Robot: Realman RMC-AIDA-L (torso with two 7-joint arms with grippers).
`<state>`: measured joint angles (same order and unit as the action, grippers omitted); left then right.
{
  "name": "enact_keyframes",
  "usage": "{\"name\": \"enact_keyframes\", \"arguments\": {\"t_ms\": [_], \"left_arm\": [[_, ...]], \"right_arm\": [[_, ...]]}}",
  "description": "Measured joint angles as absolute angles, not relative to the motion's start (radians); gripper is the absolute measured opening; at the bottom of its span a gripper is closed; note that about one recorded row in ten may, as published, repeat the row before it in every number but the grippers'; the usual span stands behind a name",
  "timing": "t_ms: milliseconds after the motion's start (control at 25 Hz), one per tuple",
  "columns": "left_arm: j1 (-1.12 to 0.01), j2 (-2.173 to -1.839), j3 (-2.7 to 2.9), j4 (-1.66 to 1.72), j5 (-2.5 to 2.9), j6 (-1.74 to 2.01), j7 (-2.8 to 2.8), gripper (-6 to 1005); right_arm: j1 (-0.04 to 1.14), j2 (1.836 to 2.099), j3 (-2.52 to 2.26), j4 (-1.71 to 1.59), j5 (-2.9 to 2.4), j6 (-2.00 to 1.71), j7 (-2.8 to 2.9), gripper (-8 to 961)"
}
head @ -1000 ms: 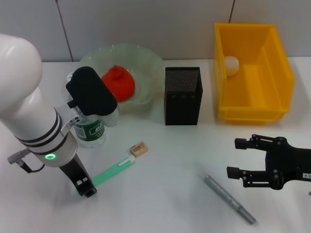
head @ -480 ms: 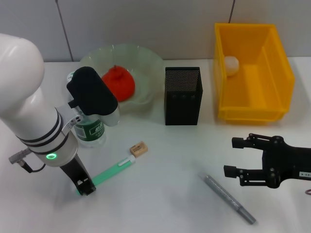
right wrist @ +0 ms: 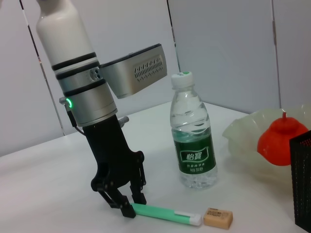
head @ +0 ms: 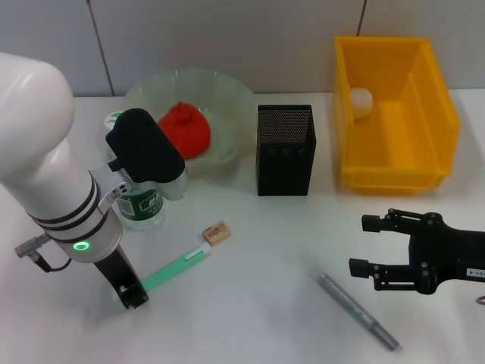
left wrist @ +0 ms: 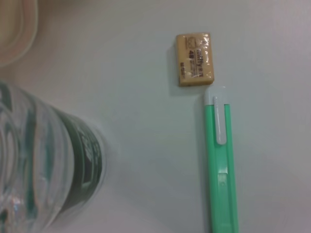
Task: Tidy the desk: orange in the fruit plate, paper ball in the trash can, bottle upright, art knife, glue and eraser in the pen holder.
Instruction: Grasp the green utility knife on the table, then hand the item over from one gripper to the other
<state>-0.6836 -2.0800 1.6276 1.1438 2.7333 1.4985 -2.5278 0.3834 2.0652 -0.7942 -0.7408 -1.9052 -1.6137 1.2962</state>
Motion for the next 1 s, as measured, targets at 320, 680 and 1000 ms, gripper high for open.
{"name": "enact_keyframes", "arguments": {"t_ms": [320, 680, 1000], "left_arm": [[-0.686, -2.08, 1.627, 1.146, 2.73, 1.502, -2.522, 246], [-0.653, -2.074, 1.529, 1.225, 2.696, 1.528, -2.489, 187], [-0.575, -2.068, 1.235, 1.233, 2.394, 1.653, -2.227, 188]], "right_arm": [[0.383, 2.065, -0.793, -0.741, -1.905, -1.611, 1.296, 776], [0.383, 2.064, -0.793, -0.741, -1.899, -1.611, 1.301, 769], [0.4, 2.067, -0.748, -0.683, -1.859, -1.63, 1.348, 762]]}}
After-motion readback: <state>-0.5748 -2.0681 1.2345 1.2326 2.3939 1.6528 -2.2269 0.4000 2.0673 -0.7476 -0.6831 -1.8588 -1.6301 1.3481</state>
